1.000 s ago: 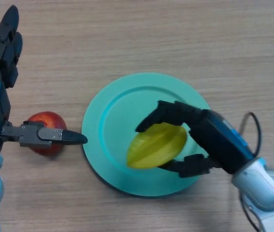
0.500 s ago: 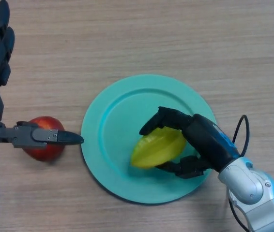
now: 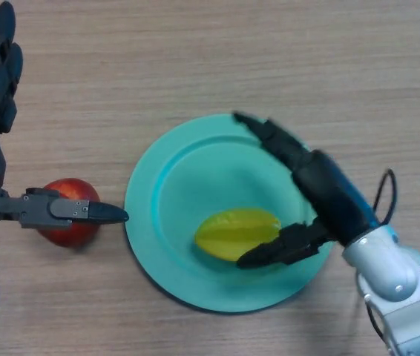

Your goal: Pick up the yellow starfruit and place it on the plate

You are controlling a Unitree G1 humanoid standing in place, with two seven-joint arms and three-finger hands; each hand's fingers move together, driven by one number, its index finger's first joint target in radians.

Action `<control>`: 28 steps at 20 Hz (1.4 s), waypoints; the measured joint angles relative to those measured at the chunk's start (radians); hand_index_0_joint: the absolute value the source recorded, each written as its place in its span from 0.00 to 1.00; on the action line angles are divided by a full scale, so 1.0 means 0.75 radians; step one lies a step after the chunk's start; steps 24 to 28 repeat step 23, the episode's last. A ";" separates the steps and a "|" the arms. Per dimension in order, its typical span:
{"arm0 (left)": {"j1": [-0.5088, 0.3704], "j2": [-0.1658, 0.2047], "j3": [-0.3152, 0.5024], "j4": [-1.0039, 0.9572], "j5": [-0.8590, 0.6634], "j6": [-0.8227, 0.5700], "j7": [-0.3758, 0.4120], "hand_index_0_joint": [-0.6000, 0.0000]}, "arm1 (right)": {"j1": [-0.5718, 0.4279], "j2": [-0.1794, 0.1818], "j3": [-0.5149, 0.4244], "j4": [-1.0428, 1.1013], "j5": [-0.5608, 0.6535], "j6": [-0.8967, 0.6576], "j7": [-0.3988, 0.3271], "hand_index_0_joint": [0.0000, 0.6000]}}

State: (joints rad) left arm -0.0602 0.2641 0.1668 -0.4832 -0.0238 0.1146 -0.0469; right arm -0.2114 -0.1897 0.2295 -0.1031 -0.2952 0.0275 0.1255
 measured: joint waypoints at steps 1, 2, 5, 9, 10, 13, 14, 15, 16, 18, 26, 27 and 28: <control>0.000 0.000 0.000 -0.002 0.000 0.000 0.000 1.00 | 0.003 0.000 -0.038 -0.069 0.056 0.048 0.002 0.00; 0.000 0.000 0.000 -0.004 0.000 0.000 0.000 1.00 | 0.002 0.001 -0.074 -0.102 0.056 0.048 0.010 0.00; 0.007 -0.001 0.000 -0.005 0.000 0.000 0.000 1.00 | 0.019 -0.008 -0.216 -0.217 0.067 0.074 0.101 0.00; 0.022 -0.005 -0.004 0.000 -0.004 0.003 0.000 1.00 | 0.101 -0.059 -0.332 -0.448 0.251 0.254 0.125 0.00; 0.023 -0.006 -0.004 0.000 -0.008 0.004 0.000 1.00 | 0.114 -0.062 -0.362 -0.479 0.297 0.286 0.125 0.00; 0.033 -0.009 -0.005 0.003 -0.056 0.014 -0.001 1.00 | 0.177 -0.081 -0.398 -0.515 0.310 0.290 0.122 0.00; 0.039 -0.009 -0.005 0.003 -0.055 0.023 -0.002 1.00 | 0.192 -0.081 -0.401 -0.515 0.311 0.290 0.122 0.00; 0.042 -0.010 -0.005 0.009 -0.054 0.024 -0.010 1.00 | 0.207 -0.081 -0.409 -0.515 0.340 0.290 0.122 0.00; 0.041 -0.010 -0.006 0.016 -0.051 0.024 -0.012 1.00 | 0.211 -0.081 -0.411 -0.515 0.357 0.290 0.122 0.00; 0.031 -0.010 -0.010 0.054 -0.042 0.024 -0.012 1.00 | 0.218 -0.081 -0.411 -0.515 0.357 0.290 0.125 0.00; 0.018 -0.027 -0.107 0.079 0.021 0.024 -0.009 1.00 | 0.226 -0.081 -0.412 -0.526 0.365 0.291 0.125 0.00; 0.018 -0.027 -0.107 0.079 0.021 0.024 -0.009 1.00 | 0.226 -0.081 -0.412 -0.526 0.365 0.291 0.125 0.00; 0.018 -0.027 -0.107 0.079 0.021 0.024 -0.009 1.00 | 0.226 -0.081 -0.412 -0.526 0.365 0.291 0.125 0.00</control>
